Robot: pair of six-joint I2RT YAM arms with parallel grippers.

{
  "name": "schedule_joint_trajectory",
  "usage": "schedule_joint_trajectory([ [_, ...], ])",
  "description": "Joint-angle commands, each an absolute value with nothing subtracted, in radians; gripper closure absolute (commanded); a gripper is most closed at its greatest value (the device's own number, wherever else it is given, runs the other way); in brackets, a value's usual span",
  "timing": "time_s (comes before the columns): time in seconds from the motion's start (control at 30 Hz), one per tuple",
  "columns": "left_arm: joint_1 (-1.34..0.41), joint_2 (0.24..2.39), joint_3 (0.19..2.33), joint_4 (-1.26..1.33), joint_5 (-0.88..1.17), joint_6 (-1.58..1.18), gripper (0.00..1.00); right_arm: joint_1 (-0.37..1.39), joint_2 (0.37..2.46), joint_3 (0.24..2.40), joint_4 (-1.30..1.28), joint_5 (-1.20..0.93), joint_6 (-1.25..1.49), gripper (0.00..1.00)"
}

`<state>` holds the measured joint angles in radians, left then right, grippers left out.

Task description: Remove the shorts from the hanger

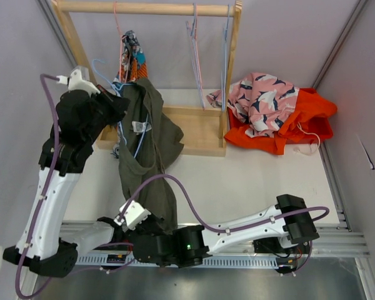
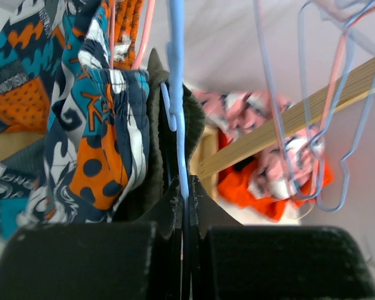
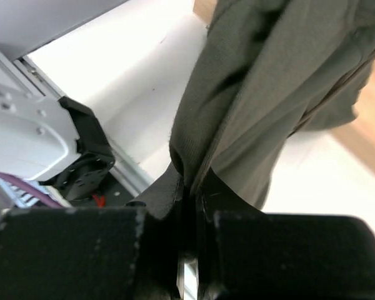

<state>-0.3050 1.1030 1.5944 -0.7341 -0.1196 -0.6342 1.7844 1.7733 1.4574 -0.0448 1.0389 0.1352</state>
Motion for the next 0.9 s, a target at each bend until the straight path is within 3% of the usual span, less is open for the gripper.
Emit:
schedule_joint_trajectory([
  [0.0,-0.290,1.016,1.499,-0.341,-0.166,-0.756,1.00,1.789,1.758,1.543,0.018,0.989,-0.058,1.00],
  [0.23,-0.291,0.953,1.375,-0.321,-0.172,-0.713,1.00,1.741,1.743,1.751,0.141,0.950,-0.356,1.00],
  [0.5,-0.293,0.972,1.344,-0.261,-0.140,-0.733,1.00,1.776,1.828,1.891,0.144,0.953,-0.377,1.00],
  [0.87,-0.291,1.091,1.541,-0.236,-0.127,-0.758,1.00,1.781,1.898,1.744,-0.112,0.910,0.063,1.00],
])
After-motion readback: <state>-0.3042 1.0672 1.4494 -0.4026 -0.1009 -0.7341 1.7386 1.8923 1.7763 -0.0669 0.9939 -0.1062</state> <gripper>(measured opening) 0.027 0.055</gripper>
